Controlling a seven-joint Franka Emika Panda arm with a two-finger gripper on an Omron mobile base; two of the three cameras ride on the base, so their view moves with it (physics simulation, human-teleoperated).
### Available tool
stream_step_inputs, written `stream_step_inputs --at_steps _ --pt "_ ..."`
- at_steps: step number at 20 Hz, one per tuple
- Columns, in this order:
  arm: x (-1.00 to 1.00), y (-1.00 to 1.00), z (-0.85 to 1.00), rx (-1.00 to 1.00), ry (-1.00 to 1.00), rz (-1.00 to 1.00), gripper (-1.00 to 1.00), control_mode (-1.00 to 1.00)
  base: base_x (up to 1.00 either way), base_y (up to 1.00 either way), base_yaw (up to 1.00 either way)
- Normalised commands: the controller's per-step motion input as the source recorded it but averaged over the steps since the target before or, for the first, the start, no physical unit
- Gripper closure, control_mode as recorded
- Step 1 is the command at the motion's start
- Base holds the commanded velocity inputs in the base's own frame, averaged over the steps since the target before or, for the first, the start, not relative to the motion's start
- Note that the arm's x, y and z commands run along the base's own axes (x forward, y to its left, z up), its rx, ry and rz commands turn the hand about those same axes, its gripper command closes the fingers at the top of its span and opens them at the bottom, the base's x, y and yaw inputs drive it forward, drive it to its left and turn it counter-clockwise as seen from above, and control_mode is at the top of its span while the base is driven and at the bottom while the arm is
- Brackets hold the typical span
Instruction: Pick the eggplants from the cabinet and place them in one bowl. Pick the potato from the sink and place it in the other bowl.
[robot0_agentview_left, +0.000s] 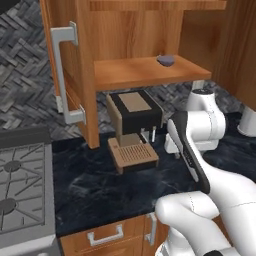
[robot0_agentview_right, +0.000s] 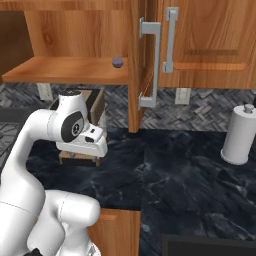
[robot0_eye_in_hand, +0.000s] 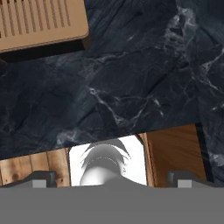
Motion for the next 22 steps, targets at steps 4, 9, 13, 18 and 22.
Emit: stream_step_inputs --at_steps 4,9,13,18,22 --pt "0.0 0.0 0.0 0.0 0.0 0.0 -1.0 1.0 0.42 0.1 0.04" --pt "0.0 0.0 0.0 0.0 0.0 0.0 -1.0 1.0 0.73 0.24 0.0" --pt "0.0 0.0 0.0 0.0 0.0 0.0 -1.0 1.0 0.9 0.46 0.0" --pt "0.0 0.0 0.0 0.0 0.0 0.0 -1.0 1.0 0.59 0.23 0.02" --pt "0.0 0.0 0.0 0.0 0.0 0.0 -1.0 1.0 0.0 0.0 0.0"
